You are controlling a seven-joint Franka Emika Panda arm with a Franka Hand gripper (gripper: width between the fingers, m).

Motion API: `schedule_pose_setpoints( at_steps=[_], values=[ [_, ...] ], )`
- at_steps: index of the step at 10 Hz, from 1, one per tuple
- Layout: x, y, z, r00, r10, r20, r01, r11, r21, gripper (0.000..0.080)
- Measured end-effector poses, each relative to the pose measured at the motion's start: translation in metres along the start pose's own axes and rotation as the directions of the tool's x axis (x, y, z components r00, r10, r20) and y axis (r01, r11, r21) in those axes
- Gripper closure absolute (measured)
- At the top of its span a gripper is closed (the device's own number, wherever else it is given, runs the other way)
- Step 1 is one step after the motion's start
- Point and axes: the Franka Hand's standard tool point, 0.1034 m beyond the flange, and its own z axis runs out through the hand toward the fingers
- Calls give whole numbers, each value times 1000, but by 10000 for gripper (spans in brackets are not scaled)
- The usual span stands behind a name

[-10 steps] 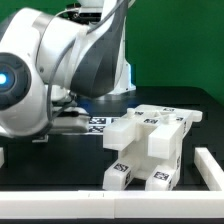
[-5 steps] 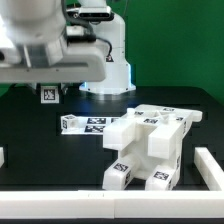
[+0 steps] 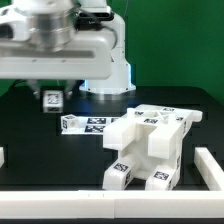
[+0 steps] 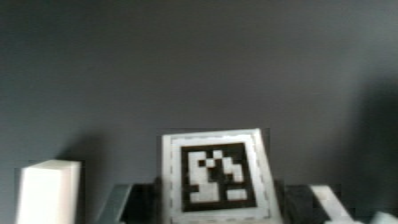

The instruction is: Assemble chair

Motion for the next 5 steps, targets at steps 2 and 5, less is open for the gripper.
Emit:
schedule_pose_setpoints(
  at_steps=[2,5],
  values=[
    [12,-52,-42,985,66,-159,-62,998,27,515],
    [20,-63,-48,922,39,-385,-62,997,-47,515]
  ],
)
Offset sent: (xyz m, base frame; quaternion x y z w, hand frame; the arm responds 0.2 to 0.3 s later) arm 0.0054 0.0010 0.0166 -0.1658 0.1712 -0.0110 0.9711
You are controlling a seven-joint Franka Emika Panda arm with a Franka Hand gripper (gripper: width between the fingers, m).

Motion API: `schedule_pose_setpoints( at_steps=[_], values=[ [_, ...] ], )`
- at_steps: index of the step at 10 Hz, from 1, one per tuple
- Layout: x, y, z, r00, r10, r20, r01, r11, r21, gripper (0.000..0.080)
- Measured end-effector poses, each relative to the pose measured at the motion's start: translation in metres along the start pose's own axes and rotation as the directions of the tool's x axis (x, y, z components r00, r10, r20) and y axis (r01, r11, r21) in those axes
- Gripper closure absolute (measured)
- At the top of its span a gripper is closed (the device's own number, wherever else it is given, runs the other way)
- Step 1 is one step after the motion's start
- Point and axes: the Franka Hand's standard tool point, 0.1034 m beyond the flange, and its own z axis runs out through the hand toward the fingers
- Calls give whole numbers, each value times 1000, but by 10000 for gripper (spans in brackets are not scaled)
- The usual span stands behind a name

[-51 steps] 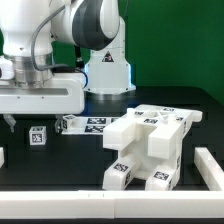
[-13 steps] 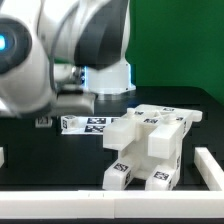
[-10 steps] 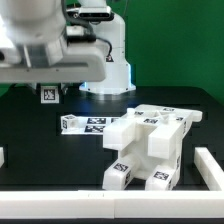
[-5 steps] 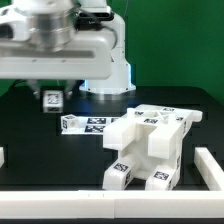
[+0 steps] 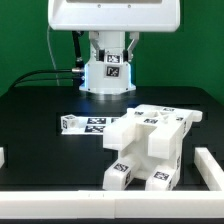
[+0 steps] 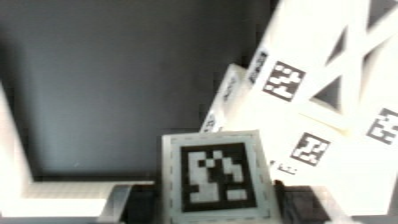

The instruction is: Assemble chair

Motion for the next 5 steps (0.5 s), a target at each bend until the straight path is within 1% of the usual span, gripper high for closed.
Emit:
schedule_pose_setpoints(
  at_steps=[1,2,3,4,5],
  values=[
    [2,-1,1,996,1,-88,0,1000,5,515],
    [0,-1,3,989,1,-149,0,1000,7,515],
    [0,-8,6,985,44,-166,-42,999,18,515],
    [5,-33,11,983,73,-169,-67,997,46,515],
    [15,-52,15,977,120,-178,-108,991,80,515]
  ],
)
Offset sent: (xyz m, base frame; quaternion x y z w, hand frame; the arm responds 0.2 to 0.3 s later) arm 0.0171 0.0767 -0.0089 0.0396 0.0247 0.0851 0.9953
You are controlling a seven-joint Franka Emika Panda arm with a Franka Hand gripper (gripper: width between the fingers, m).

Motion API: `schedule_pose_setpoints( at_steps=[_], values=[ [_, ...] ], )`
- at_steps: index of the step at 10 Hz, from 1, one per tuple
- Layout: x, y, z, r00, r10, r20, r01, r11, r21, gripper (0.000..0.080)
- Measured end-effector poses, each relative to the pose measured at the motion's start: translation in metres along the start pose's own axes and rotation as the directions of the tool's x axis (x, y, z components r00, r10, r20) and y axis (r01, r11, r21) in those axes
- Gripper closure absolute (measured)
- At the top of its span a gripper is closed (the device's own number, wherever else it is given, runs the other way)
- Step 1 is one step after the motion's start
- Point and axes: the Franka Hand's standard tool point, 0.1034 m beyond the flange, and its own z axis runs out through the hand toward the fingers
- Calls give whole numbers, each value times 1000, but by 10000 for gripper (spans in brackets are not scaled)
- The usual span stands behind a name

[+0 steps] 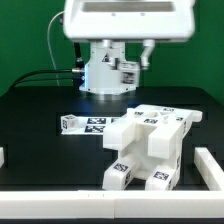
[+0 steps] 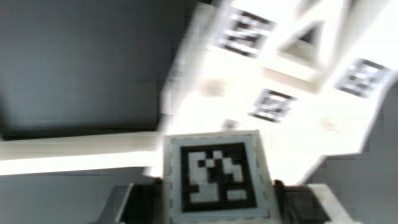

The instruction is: Assemble chair

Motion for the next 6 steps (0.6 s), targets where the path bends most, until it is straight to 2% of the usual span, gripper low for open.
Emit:
schedule_pose_setpoints(
  at_steps=[1,2,3,6],
  values=[
    [3,-17,5,999,40,0,-40,999,9,515],
    [3,-27,9,999,38,2,-38,999,10,515],
    [3,-23,8,1000,26,2,-26,1000,10,515],
    [2,-26,10,1000,28,-7,-28,1000,12,515]
  ],
)
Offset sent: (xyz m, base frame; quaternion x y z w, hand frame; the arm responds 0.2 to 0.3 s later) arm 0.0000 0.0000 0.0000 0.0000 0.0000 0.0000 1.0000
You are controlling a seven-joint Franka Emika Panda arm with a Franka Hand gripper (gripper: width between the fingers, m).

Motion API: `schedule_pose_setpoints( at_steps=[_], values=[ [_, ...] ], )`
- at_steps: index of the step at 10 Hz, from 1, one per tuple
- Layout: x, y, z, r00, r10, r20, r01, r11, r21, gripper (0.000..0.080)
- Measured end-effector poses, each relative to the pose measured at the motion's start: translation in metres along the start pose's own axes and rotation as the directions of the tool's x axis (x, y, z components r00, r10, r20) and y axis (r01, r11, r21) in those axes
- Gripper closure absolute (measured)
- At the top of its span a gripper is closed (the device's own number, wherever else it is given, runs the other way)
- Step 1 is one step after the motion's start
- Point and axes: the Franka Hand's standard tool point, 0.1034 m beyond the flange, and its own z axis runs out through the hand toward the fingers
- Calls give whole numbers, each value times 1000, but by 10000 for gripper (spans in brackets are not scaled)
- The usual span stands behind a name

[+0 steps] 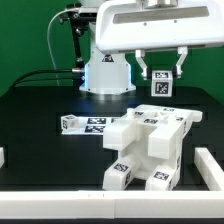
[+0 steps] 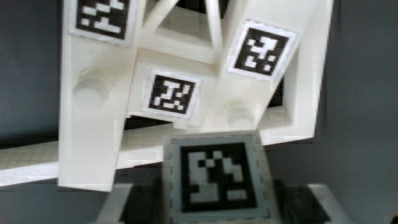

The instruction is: Assemble chair

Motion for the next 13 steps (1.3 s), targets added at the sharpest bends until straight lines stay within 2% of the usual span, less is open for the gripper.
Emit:
schedule_pose_setpoints(
  at_steps=[1,2,3,4,7,10,13],
  values=[
    [-2,-7,0,999,1,-52,-1,1000,12,515],
    [8,-13,-14,997,10,-76,-8,1000,30,515],
    [7,-18,-22,990,33,-134,-25,998,55,515],
    [-2,-17,-10,992,27,-123,-21,999,45,515],
    [-2,-14,3,991,19,-135,-15,999,32,515],
    [-5,-16,26,992,2,-124,0,1000,14,515],
    [-8,-18,23,996,0,-90,2,1000,14,515]
  ],
)
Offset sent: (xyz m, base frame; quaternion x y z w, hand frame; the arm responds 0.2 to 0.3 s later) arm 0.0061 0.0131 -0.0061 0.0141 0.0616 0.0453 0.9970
